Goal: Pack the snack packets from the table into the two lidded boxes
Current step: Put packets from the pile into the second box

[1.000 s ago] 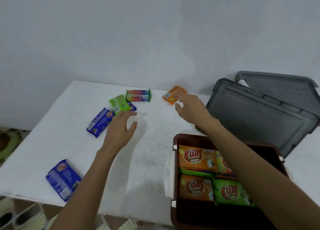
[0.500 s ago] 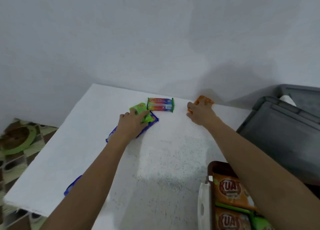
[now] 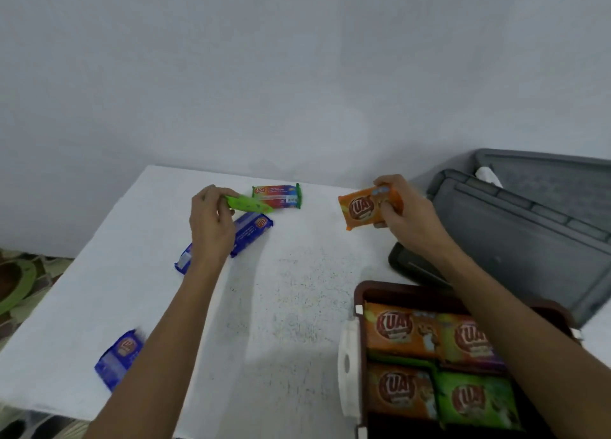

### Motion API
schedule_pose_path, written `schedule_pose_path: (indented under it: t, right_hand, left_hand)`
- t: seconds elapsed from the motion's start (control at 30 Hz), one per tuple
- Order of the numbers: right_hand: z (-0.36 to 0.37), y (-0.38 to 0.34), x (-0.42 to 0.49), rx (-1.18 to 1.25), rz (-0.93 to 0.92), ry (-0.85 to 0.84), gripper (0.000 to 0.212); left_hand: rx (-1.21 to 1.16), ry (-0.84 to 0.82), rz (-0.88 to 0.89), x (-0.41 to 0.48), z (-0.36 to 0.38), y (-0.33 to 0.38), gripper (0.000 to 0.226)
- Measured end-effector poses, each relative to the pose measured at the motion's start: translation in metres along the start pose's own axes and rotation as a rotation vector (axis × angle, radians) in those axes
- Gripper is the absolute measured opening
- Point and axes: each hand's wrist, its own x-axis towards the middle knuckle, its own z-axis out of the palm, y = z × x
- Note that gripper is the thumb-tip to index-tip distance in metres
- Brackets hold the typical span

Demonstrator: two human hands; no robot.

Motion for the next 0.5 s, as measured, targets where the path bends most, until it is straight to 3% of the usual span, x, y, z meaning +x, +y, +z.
schedule_pose_path:
  t: [0.13,0.23,0.37,0.5]
  right_hand:
    - [-0.039,-0.011,-0.065,0.180,-0.001,0.048,0.035]
    - [-0.064,-0.016,-0.112,0.284,0.000,0.045,0.035]
    - [-0.089,-0.018,-0.166,0.511,0.073,-0.012,0.033]
    - [-0.099,-0.011,-0.204,0.555,0.118,-0.109,0.034]
  left_hand:
    - [-0.613,0.039,-0.236,-0.040,-0.001,0.039,0.043]
    - [-0.987,0.005,-0.335,-0.075,0.001,0.071,0.033]
    - [-1.017,-0.112,-0.331,-0.124,0.011,0.103,0.026]
    - [-0.989,-0.235,-0.388,-0.164,0.020,0.119,0.033]
